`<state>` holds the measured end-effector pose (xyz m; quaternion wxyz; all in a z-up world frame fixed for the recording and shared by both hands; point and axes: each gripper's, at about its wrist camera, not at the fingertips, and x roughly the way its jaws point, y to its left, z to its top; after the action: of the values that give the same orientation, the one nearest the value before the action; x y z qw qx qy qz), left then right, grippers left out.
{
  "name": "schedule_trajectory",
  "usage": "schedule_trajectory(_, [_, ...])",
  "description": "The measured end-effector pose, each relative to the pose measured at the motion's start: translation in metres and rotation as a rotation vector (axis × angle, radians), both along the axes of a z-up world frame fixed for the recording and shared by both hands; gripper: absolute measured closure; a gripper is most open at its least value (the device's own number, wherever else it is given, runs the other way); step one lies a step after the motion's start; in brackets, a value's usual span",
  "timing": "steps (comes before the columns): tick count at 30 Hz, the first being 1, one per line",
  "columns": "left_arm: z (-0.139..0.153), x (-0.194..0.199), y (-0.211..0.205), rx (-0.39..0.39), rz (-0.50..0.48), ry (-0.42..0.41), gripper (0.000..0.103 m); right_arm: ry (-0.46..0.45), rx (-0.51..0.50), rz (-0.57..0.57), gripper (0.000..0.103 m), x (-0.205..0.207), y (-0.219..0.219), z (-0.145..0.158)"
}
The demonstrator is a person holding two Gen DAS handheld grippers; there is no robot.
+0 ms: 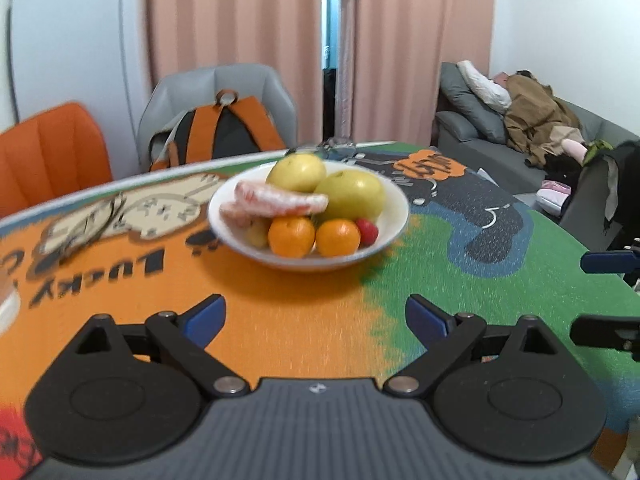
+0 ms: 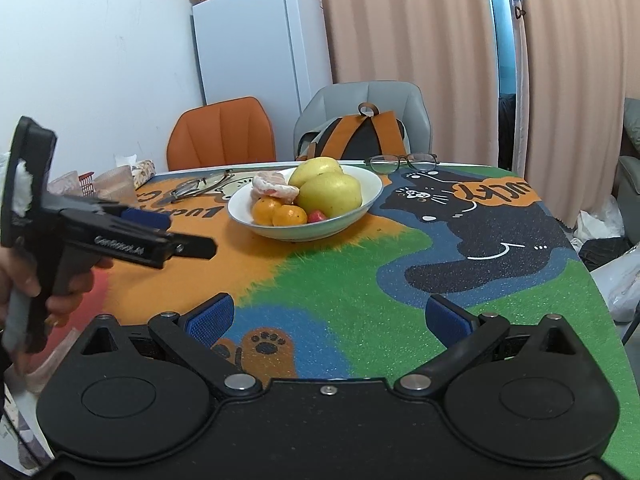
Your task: Organize fruits
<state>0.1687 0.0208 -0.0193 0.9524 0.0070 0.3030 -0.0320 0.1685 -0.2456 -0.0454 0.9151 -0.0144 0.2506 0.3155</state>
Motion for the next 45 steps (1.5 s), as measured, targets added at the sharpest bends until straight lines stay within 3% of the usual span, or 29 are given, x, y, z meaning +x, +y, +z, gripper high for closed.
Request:
schedule_trajectory(8, [-0.007, -0.022, 0.008, -0.057, 0.045, -0.01, 0.007, -0.061, -0.073, 0.028, 0.0, 0.001, 0.014, -0.012])
schedule_trajectory(27, [-0.033, -0.049, 0.011, -0.094, 0.096, -0.021, 0.007, -0.028, -0.094, 0.083, 0.0, 0.021, 0.027, -0.031])
schedule_trajectory(36, [-0.019, -0.07, 0.001, -0.027, 0.117, -0.105, 0.007, -0.077, -0.043, 0.047, 0.0, 0.005, 0.015, -0.011])
schedule_trajectory(45, [-0.007, -0.091, 0.001, -0.058, 0.139, -0.116, 0.007, -0.108, -0.012, 0.002, 0.0, -0.014, -0.004, 0.009])
